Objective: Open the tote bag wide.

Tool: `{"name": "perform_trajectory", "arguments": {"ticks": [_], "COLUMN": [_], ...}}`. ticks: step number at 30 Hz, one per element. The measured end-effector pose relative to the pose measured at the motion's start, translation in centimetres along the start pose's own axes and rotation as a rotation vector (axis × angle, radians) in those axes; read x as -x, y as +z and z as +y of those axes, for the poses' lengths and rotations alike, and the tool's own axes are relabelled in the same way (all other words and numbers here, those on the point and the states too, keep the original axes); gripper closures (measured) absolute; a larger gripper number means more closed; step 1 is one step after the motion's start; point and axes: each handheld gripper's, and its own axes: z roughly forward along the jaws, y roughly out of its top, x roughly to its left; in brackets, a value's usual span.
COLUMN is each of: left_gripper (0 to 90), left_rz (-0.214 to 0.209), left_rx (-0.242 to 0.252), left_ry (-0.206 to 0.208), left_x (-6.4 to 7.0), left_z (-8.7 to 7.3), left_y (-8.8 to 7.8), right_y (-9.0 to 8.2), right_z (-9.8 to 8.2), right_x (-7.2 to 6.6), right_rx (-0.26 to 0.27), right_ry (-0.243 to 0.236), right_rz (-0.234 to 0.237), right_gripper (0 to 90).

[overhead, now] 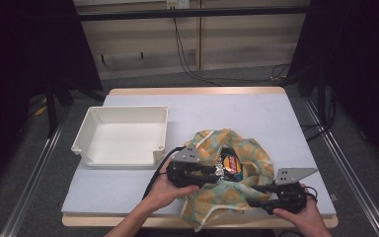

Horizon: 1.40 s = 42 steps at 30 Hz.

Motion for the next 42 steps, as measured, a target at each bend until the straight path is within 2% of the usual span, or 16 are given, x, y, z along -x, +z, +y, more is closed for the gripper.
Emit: {"name": "perform_trajectory", "arguments": {"ticks": [5, 11, 13, 14, 19, 20, 22, 26, 27, 31, 32, 34, 36, 37, 40, 42], "left_gripper": [64.0, 64.1, 64.0, 64.0, 64.0, 63.9, 63.9, 64.6, 64.6, 64.4, 64.4, 64.7, 71.3, 72.3, 72.2, 71.4], "left_rz": [0.0, -0.017, -0.021, -0.023, -0.076, -0.075, -0.092, -0.103, -0.101, -0.097, -0.081, -0.062, -0.026, -0.024, -0.008, 0.019], "left_rx": [0.005, -0.089, -0.119, -0.147, -0.17, -0.189, -0.186, -0.196, -0.209, -0.182, -0.18, -0.132, -0.101, -0.079, -0.071, -0.074], "left_ry": [-0.005, 0.028, 0.032, 0.057, 0.068, 0.08, 0.066, 0.056, 0.072, 0.052, 0.067, 0.054, 0.041, 0.028, 0.017, 0.039], "left_x": [0.1, 1.0, 1.3, 1.5, 2.2, 2.2, 2.3, 2.2, 2.2, 2.2, 2.0, 1.5, 0.8, 0.4, -0.3, -0.4], "left_z": [0.7, -0.3, -0.7, -0.9, -1.6, -1.6, -1.9, -2.5, -2.5, -2.0, -1.6, -0.9, -0.2, 0.0, 0.4, 0.4], "left_y": [0.6, 2.8, 3.4, 3.8, 4.8, 4.9, 5.1, 5.6, 5.7, 5.3, 4.9, 4.0, 3.3, 3.2, 3.6, 4.5], "right_y": [-1.7, -2.3, -1.9, -1.7, -0.2, 0.2, 1.2, 2.5, 2.7, 2.8, 2.8, 3.0, 3.2, 3.3, 3.1, 2.7], "right_z": [0.5, 0.7, 1.1, 1.2, 2.5, 2.6, 2.5, 2.0, 1.8, 1.5, 1.6, 1.6, 1.5, 1.4, 1.3, 1.2], "right_x": [0.1, 0.7, 1.1, 1.2, 1.9, 2.1, 2.5, 3.3, 3.3, 3.2, 3.2, 3.0, 2.8, 2.7, 2.5, 2.4], "right_rx": [0.055, 0.086, 0.081, 0.078, 0.067, 0.062, 0.039, 0.007, 0.008, 0.009, 0.006, -0.008, -0.025, -0.028, -0.023, -0.013], "right_ry": [0.004, 0.037, 0.042, 0.042, 0.052, 0.058, 0.081, 0.125, 0.129, 0.138, 0.138, 0.133, 0.128, 0.125, 0.124, 0.118], "right_rz": [-0.018, -0.051, -0.052, -0.052, -0.057, -0.071, -0.107, -0.15, -0.152, -0.149, -0.145, -0.135, -0.124, -0.122, -0.122, -0.122], "right_gripper": [50.5, 59.8, 62.2, 62.6, 60.4, 58.4, 52.2, 47.9, 47.9, 50.1, 50.4, 53.0, 55.4, 58.5, 72.9, 83.3]}}
